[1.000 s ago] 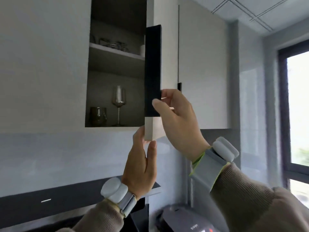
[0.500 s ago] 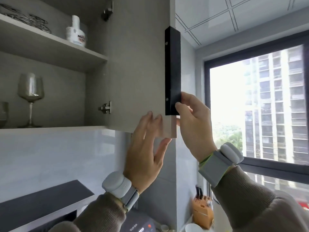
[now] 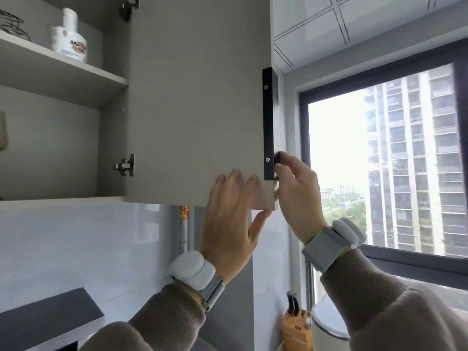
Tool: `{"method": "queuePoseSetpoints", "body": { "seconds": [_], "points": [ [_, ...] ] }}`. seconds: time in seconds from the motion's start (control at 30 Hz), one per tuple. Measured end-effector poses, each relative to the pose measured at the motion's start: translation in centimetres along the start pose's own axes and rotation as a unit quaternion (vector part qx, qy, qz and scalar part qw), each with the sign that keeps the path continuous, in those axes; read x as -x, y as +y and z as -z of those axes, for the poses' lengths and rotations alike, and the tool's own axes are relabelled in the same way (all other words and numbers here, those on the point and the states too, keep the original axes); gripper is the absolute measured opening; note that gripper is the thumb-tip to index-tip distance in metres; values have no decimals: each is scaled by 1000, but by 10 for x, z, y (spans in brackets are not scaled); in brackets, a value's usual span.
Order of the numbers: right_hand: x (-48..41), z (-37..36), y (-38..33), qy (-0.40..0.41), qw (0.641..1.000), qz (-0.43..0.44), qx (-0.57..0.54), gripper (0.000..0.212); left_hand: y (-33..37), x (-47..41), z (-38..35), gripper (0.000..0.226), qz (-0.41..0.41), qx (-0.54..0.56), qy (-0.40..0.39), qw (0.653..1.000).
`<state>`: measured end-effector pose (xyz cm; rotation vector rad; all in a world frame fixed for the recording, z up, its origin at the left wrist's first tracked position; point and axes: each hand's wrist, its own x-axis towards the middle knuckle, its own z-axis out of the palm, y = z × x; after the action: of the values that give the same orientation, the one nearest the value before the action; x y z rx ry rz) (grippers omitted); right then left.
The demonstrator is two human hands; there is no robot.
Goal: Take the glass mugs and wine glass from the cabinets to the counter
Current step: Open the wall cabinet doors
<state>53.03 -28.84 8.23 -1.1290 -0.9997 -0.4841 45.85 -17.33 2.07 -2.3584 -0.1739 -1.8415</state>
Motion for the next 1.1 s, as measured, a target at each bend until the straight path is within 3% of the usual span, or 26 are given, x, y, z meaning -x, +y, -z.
{"method": "queuePoseSetpoints", "body": {
  "seconds": [0.17, 0.3, 0.4, 0.47, 0.57, 0.7, 0.97, 1.1],
  "points": [
    [-3, 4, 18, 34, 999, 32, 12, 32, 4, -2, 1, 57, 35, 42, -15, 998],
    [5, -2, 3, 107, 970, 213, 54, 39, 1, -6, 14, 49, 41, 70, -2, 997],
    [18, -22, -19, 64, 947, 315, 14, 36, -13, -6, 28, 45, 45, 65, -15, 997],
    [30, -41, -28, 37, 939, 339, -31, 33, -29, -1, 36, 44, 72, 44, -47, 995],
    [47, -78, -30, 6, 942, 322, -91, 33, -60, 13, 64, 57, 79, -61, -63, 993],
    [67, -137, -32, -31, 950, 271, -151, 32, -94, 30, 128, 47, 82, -82, -11, 993],
    [116, -282, -65, -98, 950, 155, -252, 31, -171, 58, 263, 69, 146, -166, 11, 975],
    [145, -359, -98, -156, 942, 130, -268, 32, -223, 72, 336, 54, 177, -208, 6, 962]
  ]
}}
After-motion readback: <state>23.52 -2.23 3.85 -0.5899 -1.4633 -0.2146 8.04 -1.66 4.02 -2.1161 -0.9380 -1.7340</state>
